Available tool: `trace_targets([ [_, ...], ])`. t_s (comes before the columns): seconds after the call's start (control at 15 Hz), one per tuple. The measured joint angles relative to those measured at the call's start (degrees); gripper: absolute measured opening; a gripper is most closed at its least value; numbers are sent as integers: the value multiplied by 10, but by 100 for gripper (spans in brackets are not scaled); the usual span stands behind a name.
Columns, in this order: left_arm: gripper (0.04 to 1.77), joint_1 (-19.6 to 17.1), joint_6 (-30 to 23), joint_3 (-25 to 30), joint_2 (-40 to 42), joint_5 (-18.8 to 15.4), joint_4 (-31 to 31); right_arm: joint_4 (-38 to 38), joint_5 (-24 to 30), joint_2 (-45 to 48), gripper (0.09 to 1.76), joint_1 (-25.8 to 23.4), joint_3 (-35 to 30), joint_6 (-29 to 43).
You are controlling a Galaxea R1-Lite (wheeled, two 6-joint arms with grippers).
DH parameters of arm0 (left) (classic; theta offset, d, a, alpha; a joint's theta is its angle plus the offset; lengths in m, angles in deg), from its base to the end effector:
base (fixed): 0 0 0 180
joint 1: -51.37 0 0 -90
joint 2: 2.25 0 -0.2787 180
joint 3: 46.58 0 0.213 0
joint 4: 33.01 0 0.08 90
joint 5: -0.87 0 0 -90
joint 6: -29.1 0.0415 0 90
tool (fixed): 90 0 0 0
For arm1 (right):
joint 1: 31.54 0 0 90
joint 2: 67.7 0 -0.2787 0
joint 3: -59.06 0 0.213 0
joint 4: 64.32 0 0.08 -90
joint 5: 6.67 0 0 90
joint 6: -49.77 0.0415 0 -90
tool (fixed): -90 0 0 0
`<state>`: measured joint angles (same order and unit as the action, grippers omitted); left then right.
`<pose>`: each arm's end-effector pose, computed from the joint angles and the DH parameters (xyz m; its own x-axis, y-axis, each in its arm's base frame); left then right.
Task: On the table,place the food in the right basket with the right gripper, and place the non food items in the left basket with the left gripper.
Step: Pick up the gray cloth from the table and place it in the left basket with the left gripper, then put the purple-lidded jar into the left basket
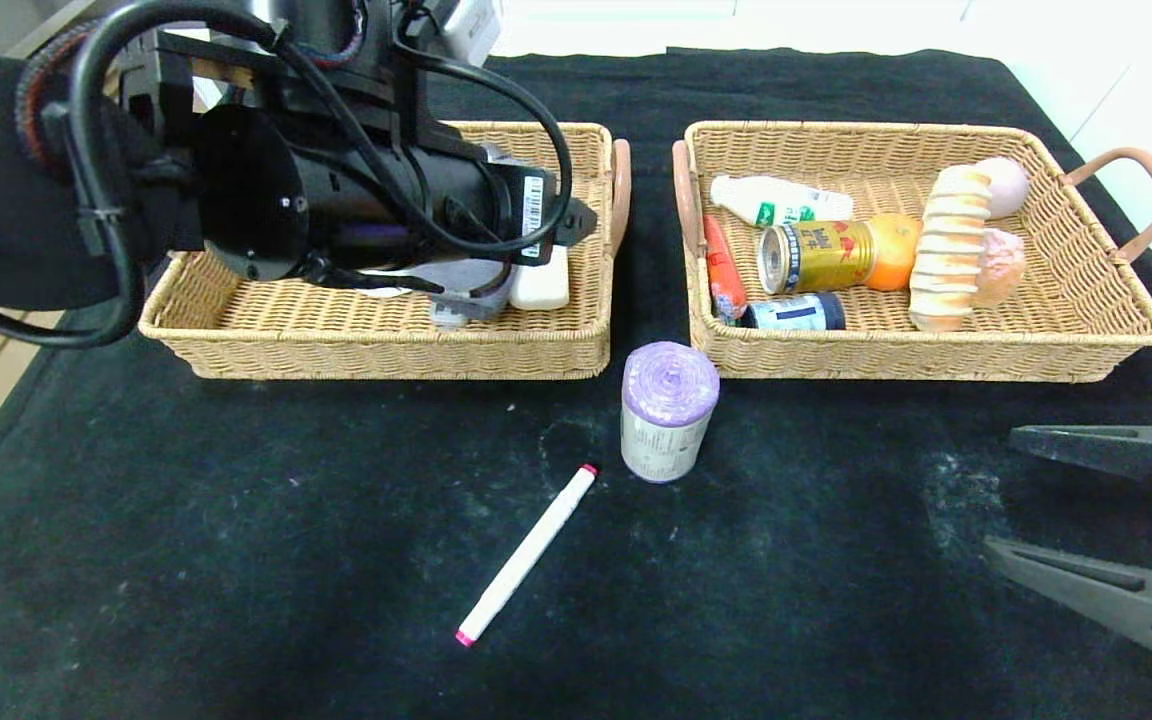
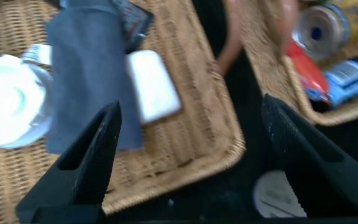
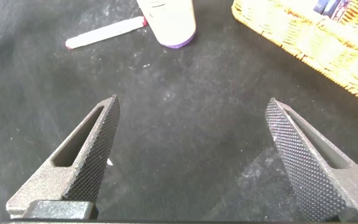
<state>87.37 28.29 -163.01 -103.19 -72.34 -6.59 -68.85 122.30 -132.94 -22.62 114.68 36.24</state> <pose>0.3110 -0.2111 0.3078 0.9303 -0.3188 -0.1815 0.3311 0.9427 0.0409 0.1956 0.0571 0.1900 0.6473 0.7382 -0.1901 -0.7594 0.6460 -0.0774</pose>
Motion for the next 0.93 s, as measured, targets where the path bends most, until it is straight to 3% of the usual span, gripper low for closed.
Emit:
trace_targets([
  [0.4,168,101,2,76,41,3,-4,-1,0,11,171,0,-1,0],
  [0.93,170,160,22,92,14,29,-7,-1,1,30,171,-11,3,3],
])
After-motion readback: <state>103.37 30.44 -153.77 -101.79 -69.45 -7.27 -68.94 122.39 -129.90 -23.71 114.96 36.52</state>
